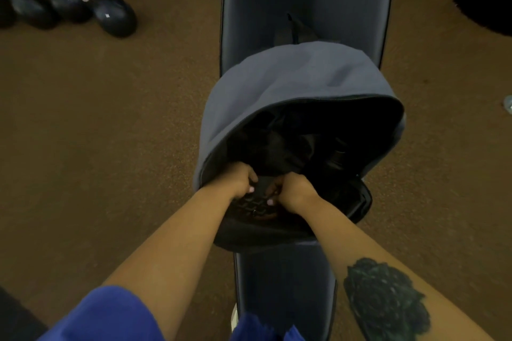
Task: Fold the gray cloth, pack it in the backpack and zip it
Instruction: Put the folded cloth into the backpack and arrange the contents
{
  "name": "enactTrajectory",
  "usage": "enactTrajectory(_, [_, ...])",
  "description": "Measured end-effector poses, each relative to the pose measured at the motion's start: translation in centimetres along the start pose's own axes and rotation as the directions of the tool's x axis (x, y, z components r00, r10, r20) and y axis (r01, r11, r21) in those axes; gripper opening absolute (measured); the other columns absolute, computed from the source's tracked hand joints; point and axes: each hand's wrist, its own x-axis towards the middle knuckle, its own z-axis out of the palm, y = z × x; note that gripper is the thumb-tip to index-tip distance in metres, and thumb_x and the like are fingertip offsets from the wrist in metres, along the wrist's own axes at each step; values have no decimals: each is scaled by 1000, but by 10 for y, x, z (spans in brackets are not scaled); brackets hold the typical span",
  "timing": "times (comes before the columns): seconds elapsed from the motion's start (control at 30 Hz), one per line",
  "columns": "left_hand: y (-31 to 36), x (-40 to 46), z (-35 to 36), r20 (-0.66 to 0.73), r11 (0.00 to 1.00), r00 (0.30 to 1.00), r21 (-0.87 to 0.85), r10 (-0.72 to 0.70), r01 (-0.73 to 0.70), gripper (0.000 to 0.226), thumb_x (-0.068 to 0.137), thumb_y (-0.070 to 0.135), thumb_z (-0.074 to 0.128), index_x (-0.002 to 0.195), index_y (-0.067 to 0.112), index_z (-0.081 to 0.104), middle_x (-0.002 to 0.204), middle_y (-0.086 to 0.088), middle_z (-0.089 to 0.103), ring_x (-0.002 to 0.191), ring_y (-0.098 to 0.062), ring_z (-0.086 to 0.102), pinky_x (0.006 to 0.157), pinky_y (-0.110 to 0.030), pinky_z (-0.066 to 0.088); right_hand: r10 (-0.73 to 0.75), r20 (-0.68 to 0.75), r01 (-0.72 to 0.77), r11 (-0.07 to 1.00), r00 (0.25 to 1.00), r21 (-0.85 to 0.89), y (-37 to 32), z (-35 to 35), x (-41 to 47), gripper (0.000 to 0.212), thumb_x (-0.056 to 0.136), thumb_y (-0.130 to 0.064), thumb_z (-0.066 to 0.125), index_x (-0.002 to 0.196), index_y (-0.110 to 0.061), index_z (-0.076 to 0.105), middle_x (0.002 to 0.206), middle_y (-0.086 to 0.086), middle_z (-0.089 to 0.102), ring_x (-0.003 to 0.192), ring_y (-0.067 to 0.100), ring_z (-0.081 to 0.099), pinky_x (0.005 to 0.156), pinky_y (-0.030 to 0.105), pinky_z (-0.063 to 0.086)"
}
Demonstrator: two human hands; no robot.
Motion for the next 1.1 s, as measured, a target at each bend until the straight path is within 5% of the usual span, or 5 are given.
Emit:
enactTrajectory(0.23, [10, -14, -9, 68, 997, 997, -61, 42, -38, 65, 91, 63, 30, 115, 12, 63, 123, -7, 57, 115, -26, 51, 101, -39, 35, 15, -138, -9, 999, 990, 47, 0, -15, -1, 19, 85, -19, 68, 103, -17, 71, 110, 9, 69, 102, 23, 63, 81, 25, 47])
enactTrajectory(0.4, [6, -7, -12, -17, 992, 994, 69, 103, -102, 34, 90, 33, 58, 116, 12, 61, 125, -13, 59, 113, -27, 54, 102, -40, 42, 68, -195, -47, 993, 978, 111, 0, -17, 15, 20, 87, -20, 66, 106, -16, 70, 111, 9, 68, 104, 25, 63, 86, 29, 50])
enactTrajectory(0.53, [3, -3, -3, -48, 938, 995, 341, 86, -65, 56, 87, 22, 64, 138, 14, 43, 143, -16, 38, 127, -33, 43, 106, -38, 39, 132, -265, -110, 989, 955, 97, 2, -8, 26, 23, 87, -16, 65, 110, -12, 67, 112, 12, 67, 102, 28, 62, 79, 29, 49])
enactTrajectory(0.7, [2, 2, 4, -51, 921, 999, 388, -9, 29, 68, 85, 21, 66, 144, 16, 30, 151, -17, 24, 132, -36, 37, 103, -39, 39, 140, -331, -157, 987, 933, -26, 7, 1, 21, 49, 82, -24, 72, 125, -10, 54, 122, 15, 58, 109, 34, 58, 84, 35, 51])
enactTrajectory(1.1, [12, -13, 12, -111, 936, 993, 353, 43, -1, 49, 86, 28, 62, 130, 15, 46, 122, -12, 54, 99, -25, 54, 86, -34, 45, 59, -311, -121, 975, 949, -187, 7, -3, 2, 61, 84, -32, 67, 135, -13, 40, 124, 14, 56, 110, 34, 57, 82, 39, 51])
